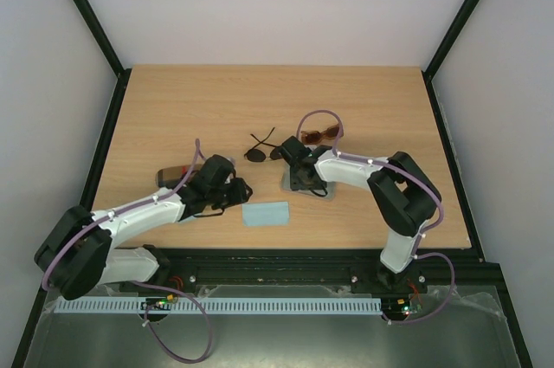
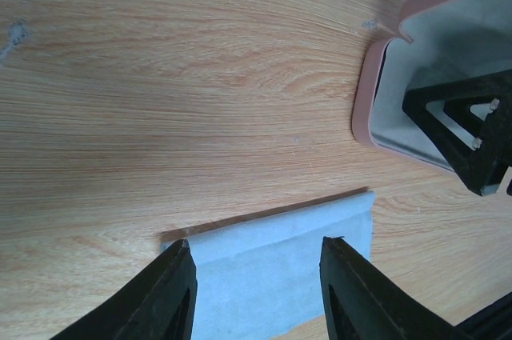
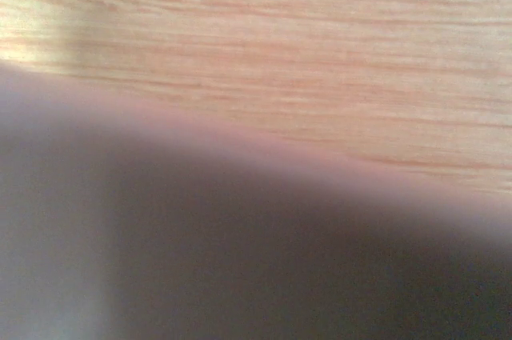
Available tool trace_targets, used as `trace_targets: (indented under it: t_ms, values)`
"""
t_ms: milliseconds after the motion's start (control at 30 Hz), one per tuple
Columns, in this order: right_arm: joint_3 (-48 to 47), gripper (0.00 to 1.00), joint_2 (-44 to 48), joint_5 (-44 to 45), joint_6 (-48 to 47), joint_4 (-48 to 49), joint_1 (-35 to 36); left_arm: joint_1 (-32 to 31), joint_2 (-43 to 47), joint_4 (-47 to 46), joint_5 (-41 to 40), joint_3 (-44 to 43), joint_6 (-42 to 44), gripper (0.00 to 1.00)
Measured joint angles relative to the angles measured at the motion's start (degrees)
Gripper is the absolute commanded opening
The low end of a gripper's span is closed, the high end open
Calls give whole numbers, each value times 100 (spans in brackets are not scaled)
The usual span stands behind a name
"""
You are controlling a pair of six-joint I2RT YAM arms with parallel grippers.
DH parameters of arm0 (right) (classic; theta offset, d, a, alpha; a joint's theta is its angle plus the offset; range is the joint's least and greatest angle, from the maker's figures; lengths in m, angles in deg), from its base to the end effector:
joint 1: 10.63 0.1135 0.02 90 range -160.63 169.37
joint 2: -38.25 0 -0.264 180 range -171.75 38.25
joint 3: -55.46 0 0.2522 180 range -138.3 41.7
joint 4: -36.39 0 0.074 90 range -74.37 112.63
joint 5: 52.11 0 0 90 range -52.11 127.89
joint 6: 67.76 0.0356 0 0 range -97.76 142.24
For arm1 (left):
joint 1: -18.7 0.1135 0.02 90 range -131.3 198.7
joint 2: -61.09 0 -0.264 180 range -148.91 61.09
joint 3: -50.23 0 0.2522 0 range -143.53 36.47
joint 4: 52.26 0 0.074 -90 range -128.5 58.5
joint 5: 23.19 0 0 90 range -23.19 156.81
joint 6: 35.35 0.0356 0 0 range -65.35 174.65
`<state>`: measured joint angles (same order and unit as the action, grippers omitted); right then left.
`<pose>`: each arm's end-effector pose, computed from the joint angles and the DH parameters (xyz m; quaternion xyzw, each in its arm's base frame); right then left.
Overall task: Organize the sunglasses
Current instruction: Adjust the sunglasses case at the center of the board.
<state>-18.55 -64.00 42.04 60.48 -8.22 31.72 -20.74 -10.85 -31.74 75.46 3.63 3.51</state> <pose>0.2460 0.2207 0.1475 -0.0300 0.9877 0.0691 0.1368 0.1836 -0.1580 0.1782 -0.0660 0.9222 -0.3154 0.2139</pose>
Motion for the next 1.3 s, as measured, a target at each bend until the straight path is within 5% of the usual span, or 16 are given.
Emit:
trace_targets:
  t_ms: [767, 1300]
  values:
    - [-118, 58, 503, 76, -317, -22, -76, 0, 341, 249, -225, 146, -245, 57]
    - [184, 57, 1102, -564, -17, -15, 780, -7, -479, 452, 186, 105, -79, 40]
